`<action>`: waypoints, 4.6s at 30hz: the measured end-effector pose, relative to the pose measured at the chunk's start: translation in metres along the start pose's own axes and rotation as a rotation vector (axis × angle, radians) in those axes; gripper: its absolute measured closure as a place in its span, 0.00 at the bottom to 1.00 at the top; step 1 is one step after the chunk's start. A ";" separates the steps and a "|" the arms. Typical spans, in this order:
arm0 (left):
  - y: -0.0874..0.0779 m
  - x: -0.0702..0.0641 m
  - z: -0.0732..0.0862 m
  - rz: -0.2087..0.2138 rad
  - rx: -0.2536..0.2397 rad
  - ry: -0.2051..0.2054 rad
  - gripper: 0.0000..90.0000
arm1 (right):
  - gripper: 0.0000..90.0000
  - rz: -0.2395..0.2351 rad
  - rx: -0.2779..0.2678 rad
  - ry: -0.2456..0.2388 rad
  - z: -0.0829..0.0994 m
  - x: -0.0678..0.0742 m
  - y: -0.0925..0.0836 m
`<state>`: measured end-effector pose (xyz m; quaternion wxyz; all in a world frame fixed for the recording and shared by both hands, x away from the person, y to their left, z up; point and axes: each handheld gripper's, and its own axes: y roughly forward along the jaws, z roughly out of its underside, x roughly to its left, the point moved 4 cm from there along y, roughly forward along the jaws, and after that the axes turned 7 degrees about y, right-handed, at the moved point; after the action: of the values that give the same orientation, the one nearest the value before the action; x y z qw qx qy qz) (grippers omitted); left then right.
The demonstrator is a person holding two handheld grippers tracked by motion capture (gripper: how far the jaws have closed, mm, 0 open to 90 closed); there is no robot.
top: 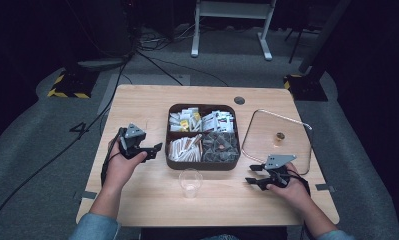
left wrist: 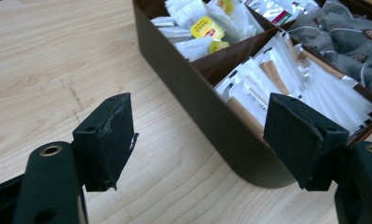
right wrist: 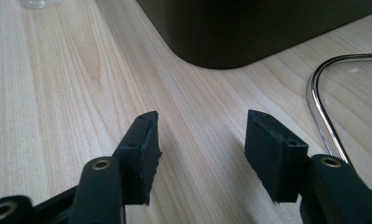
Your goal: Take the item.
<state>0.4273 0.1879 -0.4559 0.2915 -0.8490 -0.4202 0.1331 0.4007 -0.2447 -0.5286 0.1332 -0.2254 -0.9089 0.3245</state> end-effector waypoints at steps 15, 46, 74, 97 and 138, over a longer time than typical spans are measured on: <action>0.009 -0.029 -0.043 0.115 -0.069 0.074 0.31 | 0.49 0.008 -0.003 0.006 0.000 0.001 0.000; 0.098 -0.111 -0.091 0.384 0.041 0.220 0.49 | 0.50 -0.003 -0.003 0.013 0.002 0.000 -0.003; 0.137 -0.132 -0.092 0.396 0.219 0.268 0.53 | 0.50 0.004 -0.002 0.011 0.002 0.001 -0.002; 0.136 -0.128 -0.090 0.360 0.276 0.337 0.90 | 0.50 0.003 -0.002 0.011 0.002 0.001 -0.002; 0.043 -0.096 -0.114 0.512 -0.099 0.205 0.91 | 0.50 0.007 -0.003 0.017 0.001 0.000 -0.001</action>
<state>0.4494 0.0477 -0.3934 0.2475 -0.9497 -0.1662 0.0954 0.3997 -0.2454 -0.5287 0.1396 -0.2315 -0.9075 0.3214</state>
